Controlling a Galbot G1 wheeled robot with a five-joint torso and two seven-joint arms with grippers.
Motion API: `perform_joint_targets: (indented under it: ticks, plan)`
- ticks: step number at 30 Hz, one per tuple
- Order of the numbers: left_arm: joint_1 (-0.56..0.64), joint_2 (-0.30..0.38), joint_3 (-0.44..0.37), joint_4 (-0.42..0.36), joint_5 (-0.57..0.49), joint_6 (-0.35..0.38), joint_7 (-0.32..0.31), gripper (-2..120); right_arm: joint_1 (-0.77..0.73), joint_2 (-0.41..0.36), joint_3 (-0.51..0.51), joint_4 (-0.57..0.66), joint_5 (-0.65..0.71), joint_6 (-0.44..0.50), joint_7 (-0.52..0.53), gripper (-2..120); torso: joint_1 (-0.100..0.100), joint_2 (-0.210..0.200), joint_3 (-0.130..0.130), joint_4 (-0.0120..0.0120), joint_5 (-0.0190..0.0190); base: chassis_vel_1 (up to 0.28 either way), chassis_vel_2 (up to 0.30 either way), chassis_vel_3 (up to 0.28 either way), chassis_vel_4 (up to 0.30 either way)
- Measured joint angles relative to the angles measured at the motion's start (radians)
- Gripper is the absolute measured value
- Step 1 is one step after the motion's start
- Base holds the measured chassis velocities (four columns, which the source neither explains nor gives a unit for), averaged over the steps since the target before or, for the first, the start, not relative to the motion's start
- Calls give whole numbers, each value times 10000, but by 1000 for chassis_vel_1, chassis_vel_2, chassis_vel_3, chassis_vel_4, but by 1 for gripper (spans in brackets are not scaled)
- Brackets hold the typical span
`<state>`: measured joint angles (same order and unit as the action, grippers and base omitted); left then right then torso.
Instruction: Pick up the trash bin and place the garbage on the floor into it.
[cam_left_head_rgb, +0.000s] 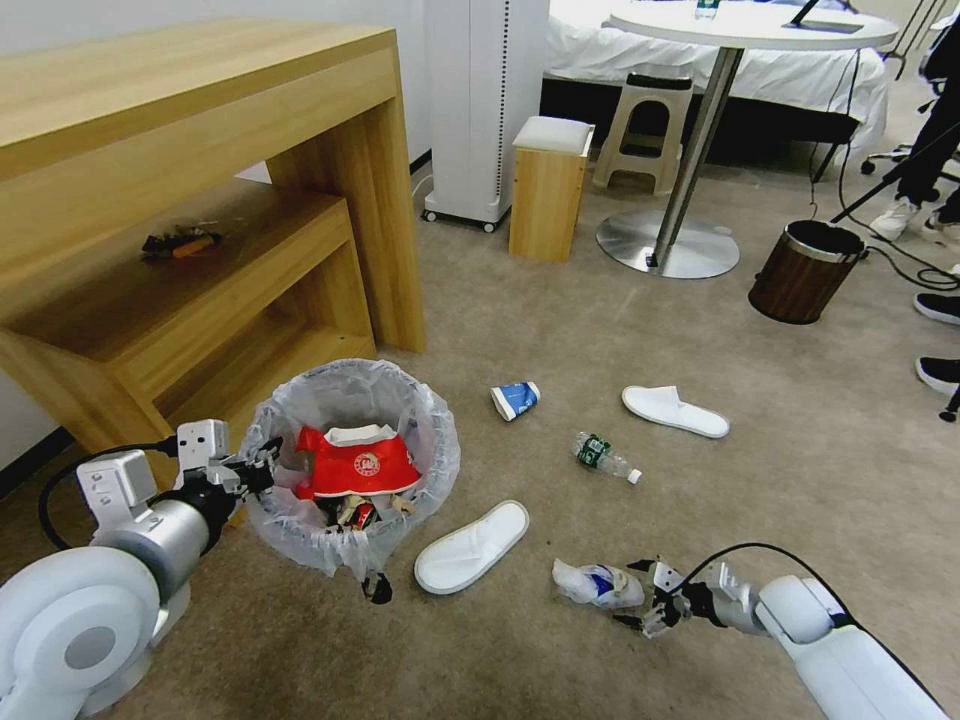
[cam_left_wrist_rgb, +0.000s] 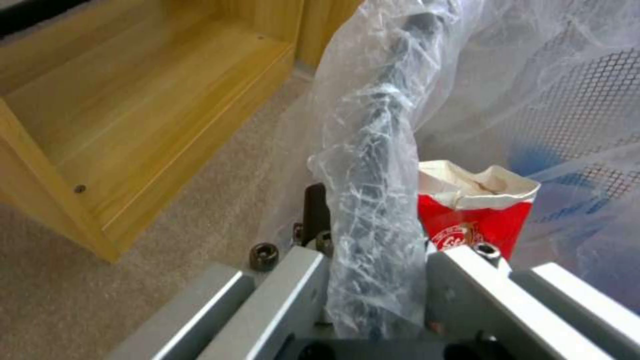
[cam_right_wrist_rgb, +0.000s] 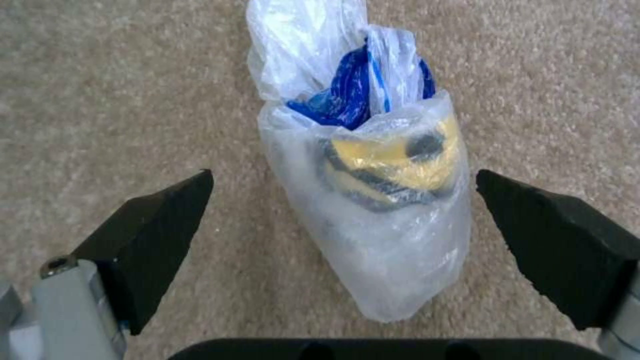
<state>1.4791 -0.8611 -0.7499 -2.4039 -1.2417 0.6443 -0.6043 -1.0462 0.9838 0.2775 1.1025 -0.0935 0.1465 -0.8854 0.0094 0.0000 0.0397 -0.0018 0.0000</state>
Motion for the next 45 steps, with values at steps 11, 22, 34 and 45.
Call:
perform_joint_targets:
  ticks: [11, 22, 34, 45]
  plan:
    - [40, 39, -75, -51, -1, -1, 0, 0, 144, 146, -73, -189, 3, 28, 137, 100, 0, 0, 0, 0, -1, 0, 0, 0, 0]
    - [55, 40, -94, -67, 0, 0, 0, 0, 319, 333, -70, -589, -287, 46, 131, 89, 1, 0, 0, 0, -1, 0, 0, 0, 0]
    - [59, 17, -58, -94, 24, 0, 0, 0, 314, 309, 146, -722, -408, 170, 143, 46, 0, 0, 0, 0, 0, 0, 0, 0, 0]
    - [56, 23, -29, -78, 45, -5, 2, 0, 301, 240, 86, -587, -3, 312, 697, 8, 0, 0, 0, 0, 0, 0, 0, 0, 0]
